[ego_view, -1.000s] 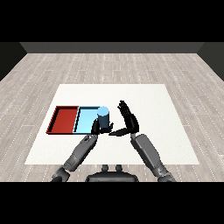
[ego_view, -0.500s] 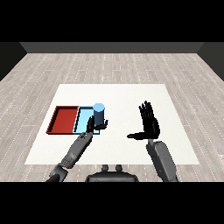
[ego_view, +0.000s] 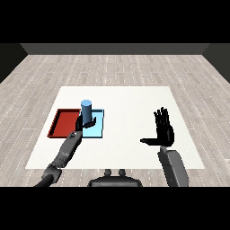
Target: Pick the blue can and put it in the blue box
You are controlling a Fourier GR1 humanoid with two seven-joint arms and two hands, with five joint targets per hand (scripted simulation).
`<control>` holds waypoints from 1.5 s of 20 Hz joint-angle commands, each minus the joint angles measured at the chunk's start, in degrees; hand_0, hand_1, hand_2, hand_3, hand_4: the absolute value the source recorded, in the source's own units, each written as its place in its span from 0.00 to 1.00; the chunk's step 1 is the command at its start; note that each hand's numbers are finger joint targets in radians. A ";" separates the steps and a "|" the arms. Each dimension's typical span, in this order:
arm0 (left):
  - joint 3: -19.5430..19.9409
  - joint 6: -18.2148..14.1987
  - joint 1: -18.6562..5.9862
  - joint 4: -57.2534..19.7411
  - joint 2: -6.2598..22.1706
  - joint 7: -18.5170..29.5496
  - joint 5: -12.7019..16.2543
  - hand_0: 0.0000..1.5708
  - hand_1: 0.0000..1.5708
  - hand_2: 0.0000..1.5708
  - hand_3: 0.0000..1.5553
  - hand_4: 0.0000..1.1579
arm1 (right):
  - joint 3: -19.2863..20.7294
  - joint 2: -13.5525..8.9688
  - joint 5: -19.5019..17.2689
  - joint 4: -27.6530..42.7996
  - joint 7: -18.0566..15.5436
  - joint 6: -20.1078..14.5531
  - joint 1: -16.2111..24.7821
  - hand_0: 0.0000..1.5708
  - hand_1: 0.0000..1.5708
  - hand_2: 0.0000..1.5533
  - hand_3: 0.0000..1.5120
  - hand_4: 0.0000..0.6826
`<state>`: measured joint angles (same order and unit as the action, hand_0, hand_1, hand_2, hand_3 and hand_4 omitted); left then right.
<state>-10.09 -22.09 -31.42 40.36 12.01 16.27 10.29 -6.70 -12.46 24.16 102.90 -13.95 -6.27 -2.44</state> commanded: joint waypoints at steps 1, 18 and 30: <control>4.89 2.97 -5.38 -11.02 4.04 -1.56 1.04 1.00 1.00 1.00 0.97 0.94 | 1.71 0.30 0.16 -1.61 -0.46 0.15 -0.95 0.00 0.00 0.00 0.00 0.00; 1.64 1.04 -15.43 -37.40 -0.49 -11.04 -8.80 0.94 0.94 0.90 0.57 0.75 | 3.14 5.05 -1.42 -16.11 -6.79 2.30 -4.44 0.00 0.00 0.00 0.00 0.00; 0.06 -2.56 -14.38 -40.21 -2.96 -16.61 -11.76 0.00 0.00 0.00 0.00 0.00 | 7.53 1.10 3.72 -12.57 -0.64 4.98 -5.56 0.00 0.00 0.00 0.00 0.00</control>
<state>-9.39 -21.37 -48.55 2.80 11.16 2.38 -0.45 -1.44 -9.94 25.41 90.13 -17.70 -1.80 -5.60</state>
